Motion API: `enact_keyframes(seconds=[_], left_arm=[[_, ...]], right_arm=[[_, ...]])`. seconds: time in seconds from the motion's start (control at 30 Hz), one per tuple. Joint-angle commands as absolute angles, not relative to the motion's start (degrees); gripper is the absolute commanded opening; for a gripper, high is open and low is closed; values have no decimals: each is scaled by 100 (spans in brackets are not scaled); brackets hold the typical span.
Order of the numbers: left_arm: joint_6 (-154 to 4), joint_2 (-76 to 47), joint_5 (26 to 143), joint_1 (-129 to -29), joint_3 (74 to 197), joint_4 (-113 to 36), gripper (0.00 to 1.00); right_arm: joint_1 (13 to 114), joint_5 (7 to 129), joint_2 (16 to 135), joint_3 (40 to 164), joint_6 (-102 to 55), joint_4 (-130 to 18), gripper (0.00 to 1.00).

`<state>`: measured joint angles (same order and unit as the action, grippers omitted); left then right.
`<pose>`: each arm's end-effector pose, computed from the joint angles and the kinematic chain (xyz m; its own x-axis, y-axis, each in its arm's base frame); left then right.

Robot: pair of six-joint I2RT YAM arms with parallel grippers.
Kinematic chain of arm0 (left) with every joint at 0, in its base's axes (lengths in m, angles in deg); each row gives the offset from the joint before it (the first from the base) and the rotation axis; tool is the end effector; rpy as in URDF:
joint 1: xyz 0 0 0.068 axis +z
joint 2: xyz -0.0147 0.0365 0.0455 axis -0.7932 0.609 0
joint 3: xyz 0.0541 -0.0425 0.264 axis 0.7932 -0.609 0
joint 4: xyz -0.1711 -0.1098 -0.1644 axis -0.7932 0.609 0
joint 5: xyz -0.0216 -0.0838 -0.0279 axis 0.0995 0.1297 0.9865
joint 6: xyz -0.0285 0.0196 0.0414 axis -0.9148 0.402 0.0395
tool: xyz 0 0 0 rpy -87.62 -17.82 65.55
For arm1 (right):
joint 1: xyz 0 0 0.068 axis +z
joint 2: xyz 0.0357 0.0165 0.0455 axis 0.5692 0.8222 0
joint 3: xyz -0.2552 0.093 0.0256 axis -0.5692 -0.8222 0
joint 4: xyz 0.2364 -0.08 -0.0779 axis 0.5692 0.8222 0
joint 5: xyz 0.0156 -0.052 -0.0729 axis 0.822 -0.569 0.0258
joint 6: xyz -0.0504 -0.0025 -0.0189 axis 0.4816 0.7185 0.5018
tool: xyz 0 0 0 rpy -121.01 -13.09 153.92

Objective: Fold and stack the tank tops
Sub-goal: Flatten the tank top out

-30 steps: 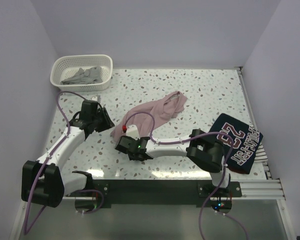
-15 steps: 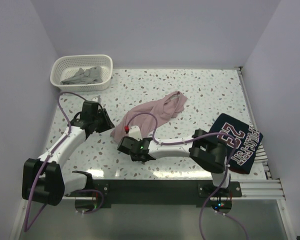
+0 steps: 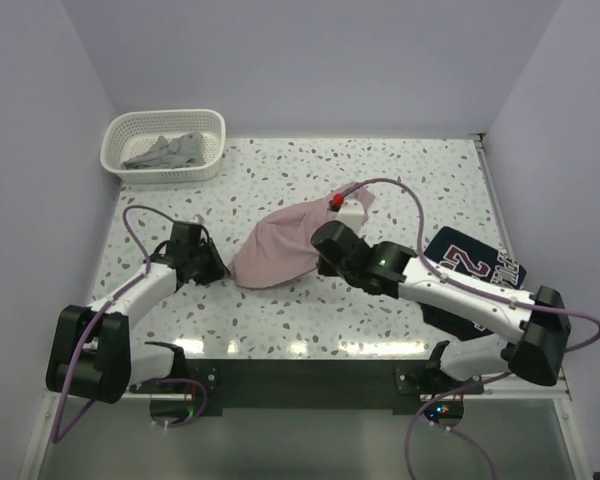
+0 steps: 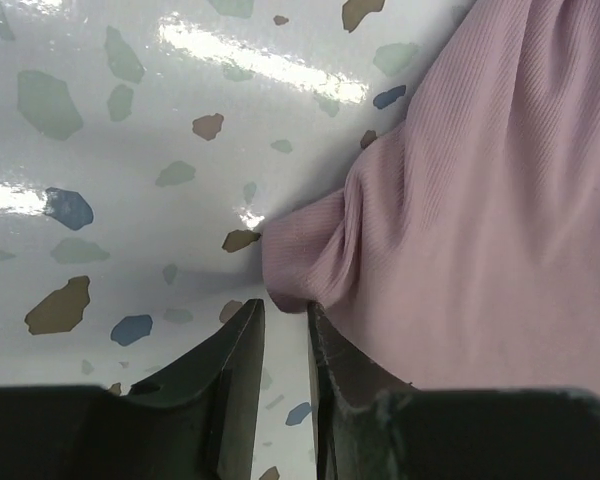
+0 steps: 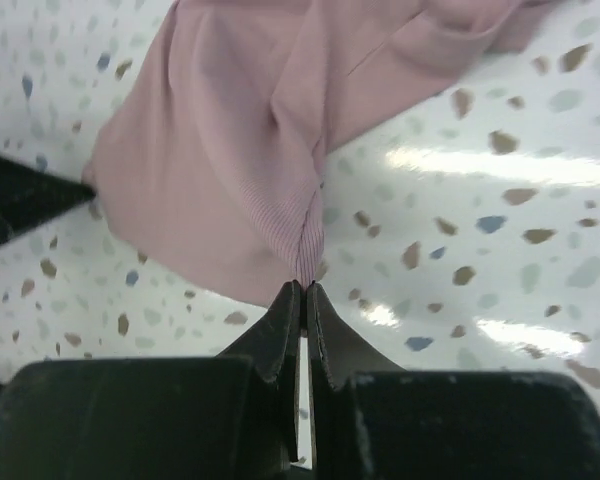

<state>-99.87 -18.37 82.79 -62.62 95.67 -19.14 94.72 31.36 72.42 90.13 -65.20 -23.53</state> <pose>0.2207 -0.0436 0.1652 -0.7984 -0.4621 -0.3861 -0.2991 0.8609 -0.4116 0.1589 0.2416 0.2932 -0.6917 0.1140 -0.7131 -0.1246 0.9538 0.2734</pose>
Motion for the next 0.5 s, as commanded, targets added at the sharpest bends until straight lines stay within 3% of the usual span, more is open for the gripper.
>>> enact_keyframes(seconds=[0.0, 0.2, 0.47], left_arm=[[-10030, -1803, 8525, -6224, 9523, -2481, 29], [-9942, -1698, 8832, -6233, 9436, -2683, 31], [-9889, -1601, 9369, -6645, 9277, -3096, 36]], right_arm=[[8834, 2587, 6713, 8684, -6383, -1687, 0], [8023, 2278, 6272, 8323, -6171, -1256, 0], [7679, 2199, 6262, 8033, -6110, -1211, 0]])
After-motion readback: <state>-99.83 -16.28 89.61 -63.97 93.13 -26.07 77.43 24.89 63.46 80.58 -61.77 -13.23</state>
